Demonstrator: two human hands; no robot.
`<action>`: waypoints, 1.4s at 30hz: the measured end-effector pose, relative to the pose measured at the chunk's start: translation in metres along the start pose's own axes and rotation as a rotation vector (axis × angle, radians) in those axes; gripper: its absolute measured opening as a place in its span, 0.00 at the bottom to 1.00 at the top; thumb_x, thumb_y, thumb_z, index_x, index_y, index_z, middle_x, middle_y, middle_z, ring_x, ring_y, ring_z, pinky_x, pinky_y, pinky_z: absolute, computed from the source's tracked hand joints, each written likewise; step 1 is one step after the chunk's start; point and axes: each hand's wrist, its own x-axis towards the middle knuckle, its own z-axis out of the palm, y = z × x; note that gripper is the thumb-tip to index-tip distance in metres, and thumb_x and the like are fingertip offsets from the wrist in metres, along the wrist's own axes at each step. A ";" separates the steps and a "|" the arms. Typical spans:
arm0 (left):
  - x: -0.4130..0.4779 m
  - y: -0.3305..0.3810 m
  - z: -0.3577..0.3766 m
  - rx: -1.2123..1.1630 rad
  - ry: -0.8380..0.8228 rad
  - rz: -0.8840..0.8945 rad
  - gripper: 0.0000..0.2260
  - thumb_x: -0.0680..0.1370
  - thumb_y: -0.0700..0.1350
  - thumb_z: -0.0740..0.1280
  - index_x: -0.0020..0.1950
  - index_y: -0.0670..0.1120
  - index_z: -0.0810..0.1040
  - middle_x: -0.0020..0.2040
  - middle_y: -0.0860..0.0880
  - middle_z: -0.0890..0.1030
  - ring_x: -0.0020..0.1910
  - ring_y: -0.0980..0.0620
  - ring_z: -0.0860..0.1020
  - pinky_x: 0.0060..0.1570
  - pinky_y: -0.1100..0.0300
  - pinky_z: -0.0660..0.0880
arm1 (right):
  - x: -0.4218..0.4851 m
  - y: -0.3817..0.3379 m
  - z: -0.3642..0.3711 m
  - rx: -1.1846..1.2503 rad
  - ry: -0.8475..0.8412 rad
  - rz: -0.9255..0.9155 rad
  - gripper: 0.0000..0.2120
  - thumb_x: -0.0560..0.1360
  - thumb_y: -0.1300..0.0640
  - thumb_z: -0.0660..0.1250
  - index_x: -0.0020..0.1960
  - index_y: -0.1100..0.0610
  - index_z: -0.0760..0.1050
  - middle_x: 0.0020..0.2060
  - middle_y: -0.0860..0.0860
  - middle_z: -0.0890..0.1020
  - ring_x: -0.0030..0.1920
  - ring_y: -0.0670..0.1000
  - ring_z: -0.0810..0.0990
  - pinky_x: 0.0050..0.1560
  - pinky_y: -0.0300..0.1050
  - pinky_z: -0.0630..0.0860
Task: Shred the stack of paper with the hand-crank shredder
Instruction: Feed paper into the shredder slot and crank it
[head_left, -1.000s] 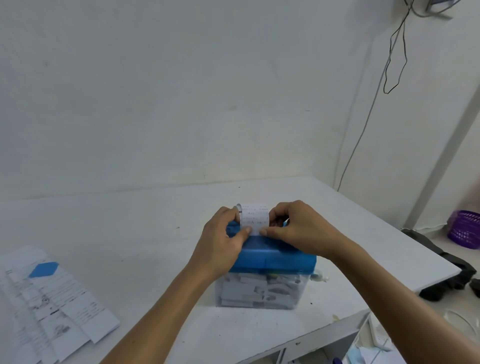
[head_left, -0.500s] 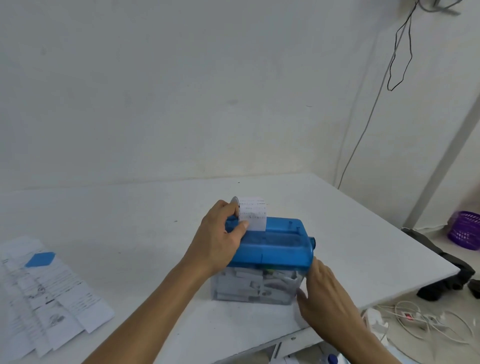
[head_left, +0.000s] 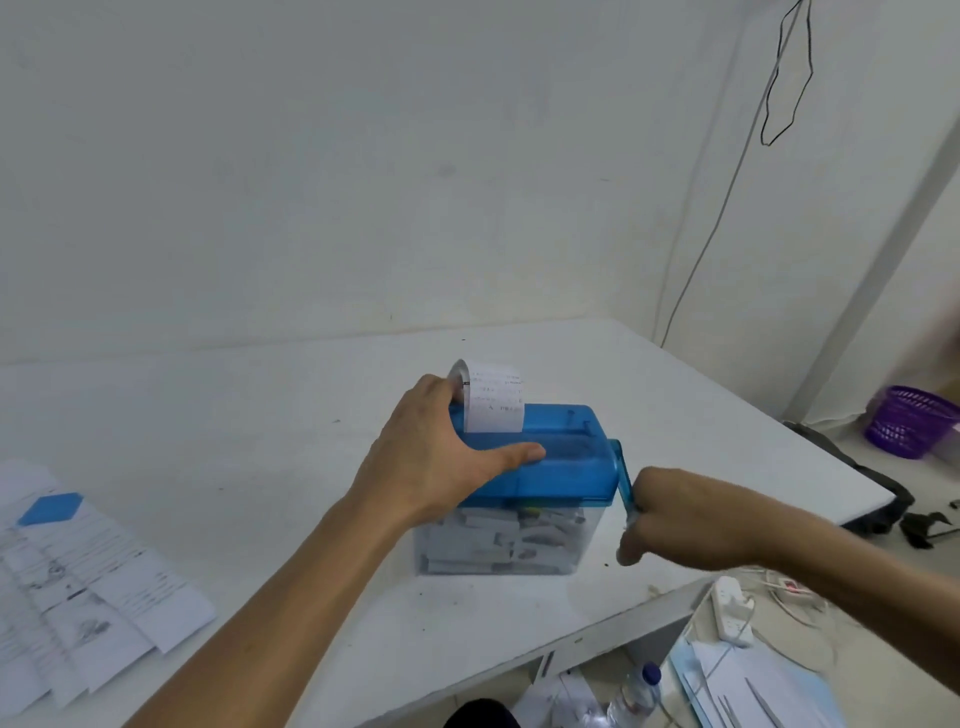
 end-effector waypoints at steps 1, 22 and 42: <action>0.001 0.001 -0.002 0.058 -0.039 -0.032 0.50 0.55 0.84 0.64 0.70 0.57 0.71 0.62 0.62 0.72 0.61 0.58 0.72 0.61 0.54 0.77 | -0.002 -0.002 -0.009 0.014 -0.061 0.008 0.12 0.75 0.51 0.71 0.41 0.58 0.72 0.35 0.50 0.71 0.34 0.45 0.67 0.35 0.37 0.65; 0.009 0.000 0.002 0.065 -0.060 -0.007 0.36 0.56 0.82 0.67 0.55 0.60 0.76 0.52 0.58 0.75 0.49 0.59 0.76 0.47 0.57 0.80 | 0.097 0.021 -0.052 0.462 0.459 -0.195 0.17 0.79 0.48 0.68 0.37 0.57 0.71 0.30 0.50 0.76 0.30 0.46 0.70 0.32 0.40 0.69; 0.014 0.024 -0.013 0.227 -0.258 -0.097 0.44 0.54 0.79 0.73 0.63 0.56 0.74 0.54 0.57 0.71 0.54 0.55 0.74 0.57 0.51 0.77 | -0.031 0.008 -0.006 1.003 0.231 0.077 0.22 0.82 0.49 0.59 0.31 0.56 0.70 0.22 0.51 0.71 0.22 0.49 0.66 0.23 0.39 0.64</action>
